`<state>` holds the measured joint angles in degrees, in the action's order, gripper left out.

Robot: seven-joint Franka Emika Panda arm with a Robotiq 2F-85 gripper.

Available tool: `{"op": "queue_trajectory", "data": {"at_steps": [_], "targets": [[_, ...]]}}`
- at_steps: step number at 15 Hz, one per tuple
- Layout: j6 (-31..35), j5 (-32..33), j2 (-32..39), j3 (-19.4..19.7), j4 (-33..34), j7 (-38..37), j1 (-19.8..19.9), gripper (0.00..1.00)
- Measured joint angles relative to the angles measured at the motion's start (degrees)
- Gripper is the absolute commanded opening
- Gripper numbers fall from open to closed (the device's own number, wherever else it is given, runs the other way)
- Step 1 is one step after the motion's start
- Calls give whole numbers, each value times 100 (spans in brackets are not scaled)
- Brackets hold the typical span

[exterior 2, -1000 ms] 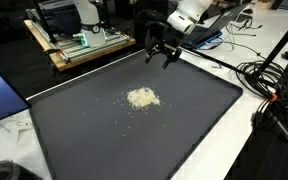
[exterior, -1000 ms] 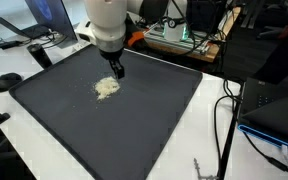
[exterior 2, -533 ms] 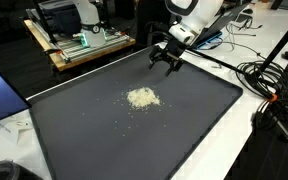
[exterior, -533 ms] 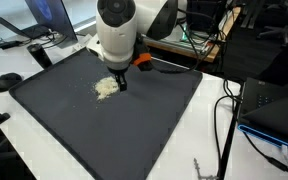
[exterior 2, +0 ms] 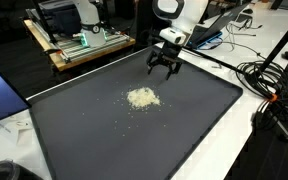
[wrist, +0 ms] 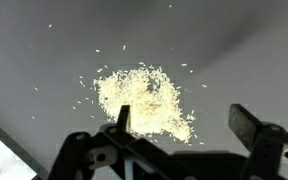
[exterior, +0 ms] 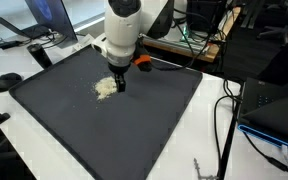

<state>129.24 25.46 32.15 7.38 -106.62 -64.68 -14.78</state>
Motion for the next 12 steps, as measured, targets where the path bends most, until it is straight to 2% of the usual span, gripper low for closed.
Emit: {"op": "queue_trajectory", "data": {"at_steps": [7,9,12], "targets": [[1578,572,-1189,278,-1747,151,179,100],[2110,580,-1513,283,-2200,606,421,100],[2812,461,-1868,271,-2717,1667,902,100]]}}
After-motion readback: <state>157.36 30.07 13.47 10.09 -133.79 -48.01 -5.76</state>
